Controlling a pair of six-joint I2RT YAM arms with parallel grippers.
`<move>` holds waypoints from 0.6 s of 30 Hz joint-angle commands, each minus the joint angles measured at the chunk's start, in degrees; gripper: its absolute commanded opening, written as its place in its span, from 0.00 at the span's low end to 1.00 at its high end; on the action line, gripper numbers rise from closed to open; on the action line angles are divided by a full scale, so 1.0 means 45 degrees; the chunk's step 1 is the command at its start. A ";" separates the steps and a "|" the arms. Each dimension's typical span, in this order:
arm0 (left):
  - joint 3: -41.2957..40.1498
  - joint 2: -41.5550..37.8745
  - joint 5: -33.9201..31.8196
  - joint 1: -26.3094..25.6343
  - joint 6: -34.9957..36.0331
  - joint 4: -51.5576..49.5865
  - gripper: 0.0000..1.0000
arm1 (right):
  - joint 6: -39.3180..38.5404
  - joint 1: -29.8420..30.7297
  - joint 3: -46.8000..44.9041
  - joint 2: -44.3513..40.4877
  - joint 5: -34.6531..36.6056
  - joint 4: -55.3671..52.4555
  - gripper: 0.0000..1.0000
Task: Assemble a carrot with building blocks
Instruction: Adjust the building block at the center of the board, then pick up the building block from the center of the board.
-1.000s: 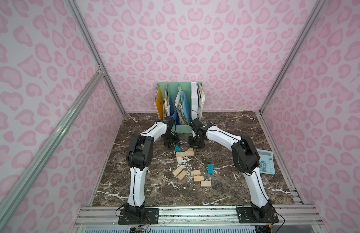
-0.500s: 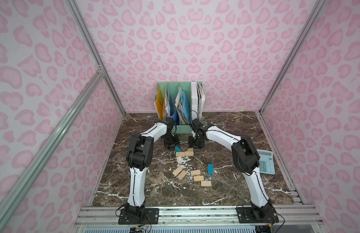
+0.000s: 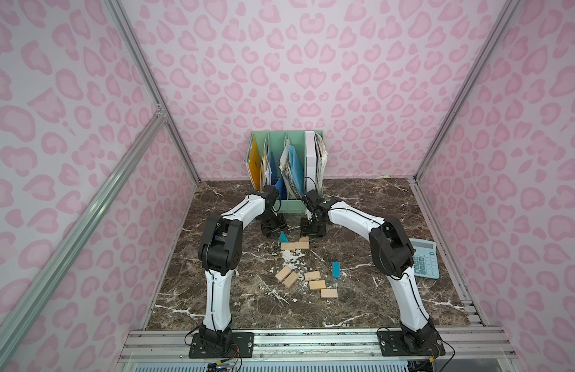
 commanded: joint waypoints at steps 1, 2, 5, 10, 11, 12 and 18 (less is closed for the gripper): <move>0.0339 -0.0305 -0.0124 0.0001 0.0283 -0.0378 0.57 | 0.0011 0.0020 0.0057 -0.0171 0.0255 -0.0150 0.64; 0.0486 -0.0372 -0.0144 0.0001 0.0354 -0.0509 0.58 | 0.0020 0.0024 0.0058 -0.0243 0.0308 -0.0170 0.67; 0.1084 -0.0718 -0.0438 0.0001 0.0728 -0.1234 0.60 | 0.0040 0.0022 0.0053 -0.0687 0.0608 -0.0357 0.75; 0.1103 -0.2081 -0.0918 0.0015 0.1570 -0.2233 0.85 | -0.0094 0.0041 -0.0346 -0.1963 0.1253 -0.0977 0.76; 0.0922 -0.2387 -0.0940 0.0008 0.1767 -0.2320 0.87 | -0.0149 0.0070 -0.0537 -0.2158 0.1369 -0.1129 0.77; 0.0714 -0.2684 -0.1083 0.0009 0.1963 -0.2584 0.98 | -0.0184 0.0107 -0.0854 -0.2392 0.1455 -0.1300 0.78; -0.1652 -0.4627 -0.1146 0.0011 0.2448 -0.3006 0.99 | -0.0117 0.1194 -0.3124 -0.4111 0.2069 -0.1305 0.99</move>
